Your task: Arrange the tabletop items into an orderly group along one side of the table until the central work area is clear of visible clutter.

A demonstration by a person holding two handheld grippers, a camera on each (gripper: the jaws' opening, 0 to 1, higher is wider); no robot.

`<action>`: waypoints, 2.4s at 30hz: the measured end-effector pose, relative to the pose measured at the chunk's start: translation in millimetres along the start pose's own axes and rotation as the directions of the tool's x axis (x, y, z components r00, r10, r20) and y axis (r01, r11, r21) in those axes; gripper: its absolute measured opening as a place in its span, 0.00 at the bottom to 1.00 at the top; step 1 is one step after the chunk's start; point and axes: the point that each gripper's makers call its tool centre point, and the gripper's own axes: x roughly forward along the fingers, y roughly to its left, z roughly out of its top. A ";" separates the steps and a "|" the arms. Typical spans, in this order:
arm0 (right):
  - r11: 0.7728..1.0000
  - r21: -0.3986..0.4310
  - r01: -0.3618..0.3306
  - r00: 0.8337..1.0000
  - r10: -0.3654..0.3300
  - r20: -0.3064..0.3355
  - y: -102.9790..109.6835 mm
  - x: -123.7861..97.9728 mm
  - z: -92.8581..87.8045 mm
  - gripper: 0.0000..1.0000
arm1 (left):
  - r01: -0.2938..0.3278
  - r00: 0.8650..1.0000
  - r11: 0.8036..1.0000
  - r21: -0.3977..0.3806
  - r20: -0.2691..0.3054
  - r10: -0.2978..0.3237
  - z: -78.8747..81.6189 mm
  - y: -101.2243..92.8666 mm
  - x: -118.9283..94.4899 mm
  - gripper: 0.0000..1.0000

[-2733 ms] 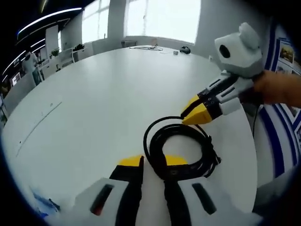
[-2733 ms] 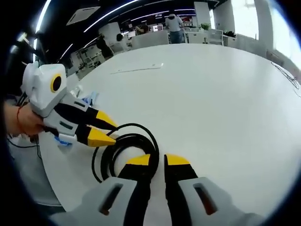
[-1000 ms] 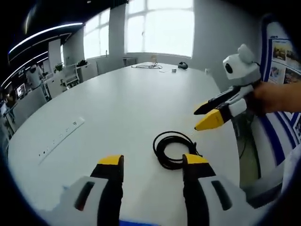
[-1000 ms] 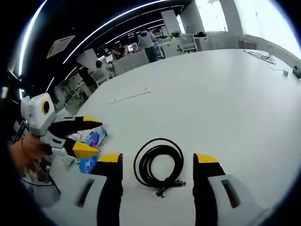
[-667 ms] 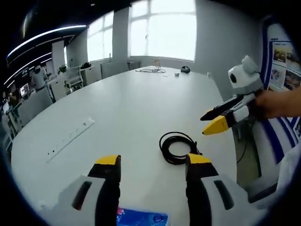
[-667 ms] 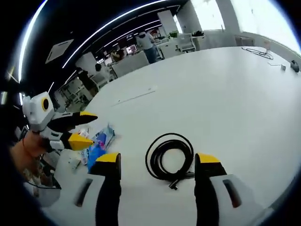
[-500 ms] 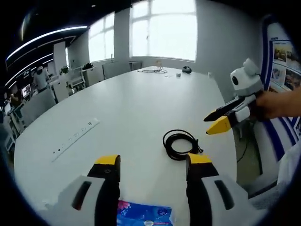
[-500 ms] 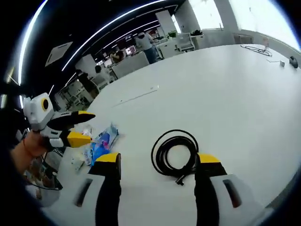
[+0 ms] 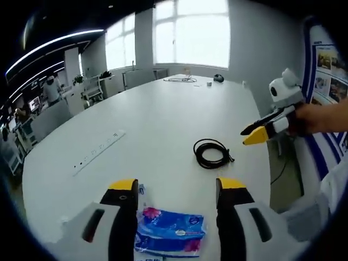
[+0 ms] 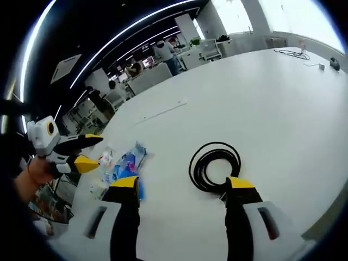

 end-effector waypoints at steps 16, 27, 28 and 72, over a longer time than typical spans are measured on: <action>0.999 0.020 -0.030 0.999 0.030 -0.031 40.3 4.8 -28.4 0.62 | -0.048 0.998 0.999 0.001 -0.042 0.048 -31.6 28.3 -41.8 0.58; 0.998 0.031 -0.058 0.996 0.060 -0.061 66.2 18.9 -48.0 0.61 | -0.059 0.994 0.998 0.001 -0.091 0.059 -59.6 47.3 -56.5 0.56; 0.998 0.029 -0.061 0.996 0.063 -0.067 67.8 20.6 -50.0 0.61 | -0.058 0.994 0.998 0.002 -0.094 0.058 -61.4 48.3 -56.6 0.56; 0.995 0.034 -0.093 0.971 0.098 -0.218 100.4 74.0 -92.1 0.59 | 0.074 0.961 0.997 -0.004 -0.267 -0.073 -131.4 75.4 19.5 0.28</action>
